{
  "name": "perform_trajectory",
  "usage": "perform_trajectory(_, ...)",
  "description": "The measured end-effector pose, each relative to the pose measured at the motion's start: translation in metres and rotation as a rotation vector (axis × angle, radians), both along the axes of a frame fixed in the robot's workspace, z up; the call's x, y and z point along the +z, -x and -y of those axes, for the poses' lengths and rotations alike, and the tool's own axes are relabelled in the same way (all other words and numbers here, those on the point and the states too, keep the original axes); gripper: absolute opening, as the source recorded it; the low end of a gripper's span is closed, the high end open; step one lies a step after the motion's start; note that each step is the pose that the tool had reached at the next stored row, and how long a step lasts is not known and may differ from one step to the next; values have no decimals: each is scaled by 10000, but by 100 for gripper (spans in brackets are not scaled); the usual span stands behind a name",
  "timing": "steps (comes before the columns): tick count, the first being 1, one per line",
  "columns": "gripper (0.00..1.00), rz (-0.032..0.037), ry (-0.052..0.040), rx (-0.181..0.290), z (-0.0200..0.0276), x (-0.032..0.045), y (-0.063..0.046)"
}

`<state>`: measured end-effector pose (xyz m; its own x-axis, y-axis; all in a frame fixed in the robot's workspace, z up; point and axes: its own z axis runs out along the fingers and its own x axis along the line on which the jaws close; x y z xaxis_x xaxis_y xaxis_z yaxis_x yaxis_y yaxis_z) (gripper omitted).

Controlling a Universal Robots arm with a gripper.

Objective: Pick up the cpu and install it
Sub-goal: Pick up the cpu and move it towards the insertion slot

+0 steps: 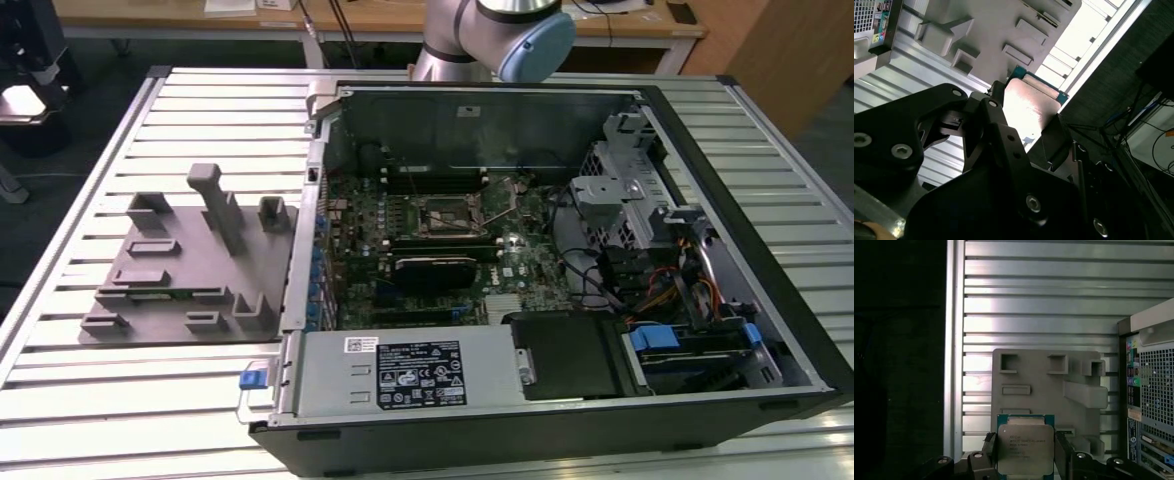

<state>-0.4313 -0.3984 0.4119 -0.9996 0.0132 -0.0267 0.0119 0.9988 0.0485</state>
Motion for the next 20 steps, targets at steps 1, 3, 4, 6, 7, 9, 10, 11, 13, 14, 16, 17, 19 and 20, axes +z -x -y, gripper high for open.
perform_trajectory(1, 54, -1, 1, 0, 0, 1, -5)
perform_trajectory(3, 54, 1, 0, 0, 0, -1, -13)
perform_trajectory(4, 54, 1, -1, 1, 0, -1, -19)
perform_trajectory(6, 54, 1, 0, 0, 0, -1, -32)
perform_trajectory(7, 54, 2, -1, 0, 0, -1, -38)
perform_trajectory(9, 54, 2, -1, 0, 0, -1, -48)
perform_trajectory(10, 54, 2, -1, 0, 0, -1, -53)
perform_trajectory(11, 54, 2, -1, -1, 0, -1, -57)
perform_trajectory(13, 54, 1, 0, -1, 0, -1, -66)
perform_trajectory(14, 54, 2, -1, -1, 0, -1, -69)
perform_trajectory(16, 54, 2, -1, 0, 0, -1, -77)
perform_trajectory(17, 54, 2, -1, 0, 0, -1, -81)
perform_trajectory(19, 54, 2, -1, 0, 0, -1, -91)
perform_trajectory(20, 54, 2, -1, 0, 0, -1, -97)
